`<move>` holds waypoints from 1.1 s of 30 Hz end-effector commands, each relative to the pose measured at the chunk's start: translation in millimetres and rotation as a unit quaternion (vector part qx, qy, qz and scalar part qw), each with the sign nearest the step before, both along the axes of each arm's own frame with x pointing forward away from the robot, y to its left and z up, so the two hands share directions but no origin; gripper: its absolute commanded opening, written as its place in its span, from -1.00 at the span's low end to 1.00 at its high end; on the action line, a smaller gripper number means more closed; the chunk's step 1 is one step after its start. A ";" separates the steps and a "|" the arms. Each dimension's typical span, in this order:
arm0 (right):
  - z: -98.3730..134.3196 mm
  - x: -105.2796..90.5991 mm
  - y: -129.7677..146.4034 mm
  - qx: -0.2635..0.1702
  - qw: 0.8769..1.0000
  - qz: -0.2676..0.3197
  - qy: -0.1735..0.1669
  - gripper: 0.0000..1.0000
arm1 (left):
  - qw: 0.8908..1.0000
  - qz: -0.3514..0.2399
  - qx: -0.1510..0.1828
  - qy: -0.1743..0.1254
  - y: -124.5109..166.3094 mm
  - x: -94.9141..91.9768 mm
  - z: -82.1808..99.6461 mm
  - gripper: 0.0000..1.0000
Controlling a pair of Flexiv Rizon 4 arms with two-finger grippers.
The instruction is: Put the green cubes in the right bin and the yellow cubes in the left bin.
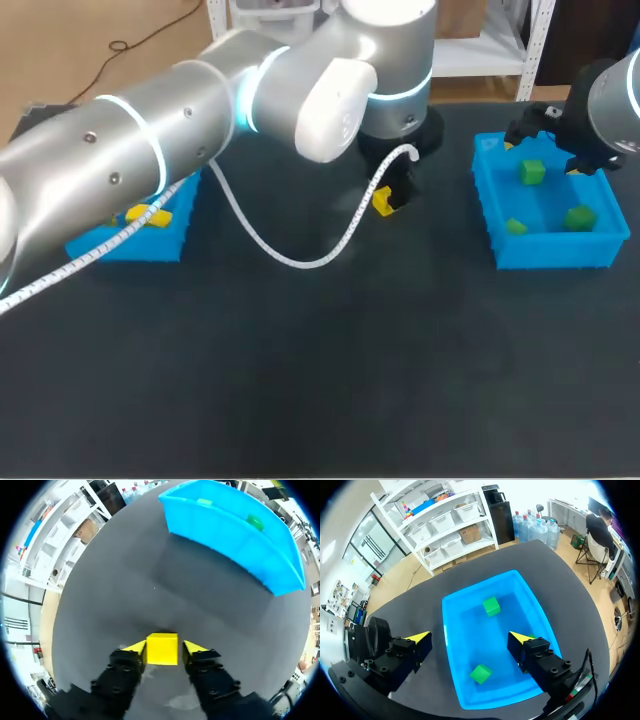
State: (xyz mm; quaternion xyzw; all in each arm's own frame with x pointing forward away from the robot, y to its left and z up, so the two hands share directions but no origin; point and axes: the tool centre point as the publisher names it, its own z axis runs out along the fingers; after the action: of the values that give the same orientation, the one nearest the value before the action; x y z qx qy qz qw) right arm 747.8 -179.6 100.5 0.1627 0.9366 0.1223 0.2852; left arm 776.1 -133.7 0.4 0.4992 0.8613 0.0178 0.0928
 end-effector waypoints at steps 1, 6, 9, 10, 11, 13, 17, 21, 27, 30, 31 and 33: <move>-1.4 -0.9 0.2 0.000 1.000 -0.001 -0.004 1.00 | 1.000 0.004 -0.012 -0.021 15.4 -6.8 20.6 -1.00; -1.4 -0.9 0.2 0.000 1.000 -0.001 -0.004 1.00 | 0.995 0.042 -0.043 -0.084 45.9 2.4 70.5 -1.00; -1.4 -0.9 0.2 0.000 1.000 -0.001 -0.004 1.00 | 0.986 0.088 -0.052 -0.132 80.8 12.0 102.1 -1.00; -1.4 -0.9 0.2 0.000 1.000 -0.001 -0.004 1.00 | 0.982 0.107 -0.055 -0.142 95.1 15.1 111.1 -1.00; -1.4 -0.9 0.2 0.000 1.000 -0.001 -0.004 1.00 | 0.978 0.126 -0.055 -0.154 110.5 17.4 118.9 -1.00; -1.4 -0.9 0.2 0.000 1.000 -0.001 -0.004 1.00 | 0.971 0.163 -0.049 -0.170 141.9 21.8 130.2 -1.00; -1.4 -0.9 0.2 0.000 1.000 -0.001 -0.004 1.00 | 0.955 0.232 -0.037 -0.179 209.3 21.8 139.7 -1.00; -1.4 -0.9 0.2 0.000 1.000 -0.001 -0.004 1.00 | 0.938 0.301 -0.026 -0.169 275.8 13.3 133.6 -1.00; -1.4 -0.9 0.2 0.000 1.000 -0.001 -0.004 1.00 | 0.921 0.361 -0.011 -0.146 342.2 -7.8 112.7 -1.00; -1.4 -0.9 0.2 0.000 1.000 -0.001 -0.004 1.00 | 0.916 0.378 0.003 -0.136 362.1 -16.2 100.1 -1.00; -1.4 -0.9 0.2 0.000 1.000 -0.001 -0.004 1.00 | 0.915 0.382 0.002 -0.131 366.1 -18.6 96.2 -1.00; -1.4 -0.9 0.2 0.000 1.000 -0.001 -0.004 1.00 | 0.914 0.386 0.006 -0.125 371.3 -22.4 88.3 -1.00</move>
State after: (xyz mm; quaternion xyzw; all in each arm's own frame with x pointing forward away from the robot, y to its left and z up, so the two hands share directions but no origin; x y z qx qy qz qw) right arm 747.8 -179.6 100.6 0.1626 0.9366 0.1223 0.2852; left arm 791.7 218.7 102.1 0.1098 0.9785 0.1385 0.1067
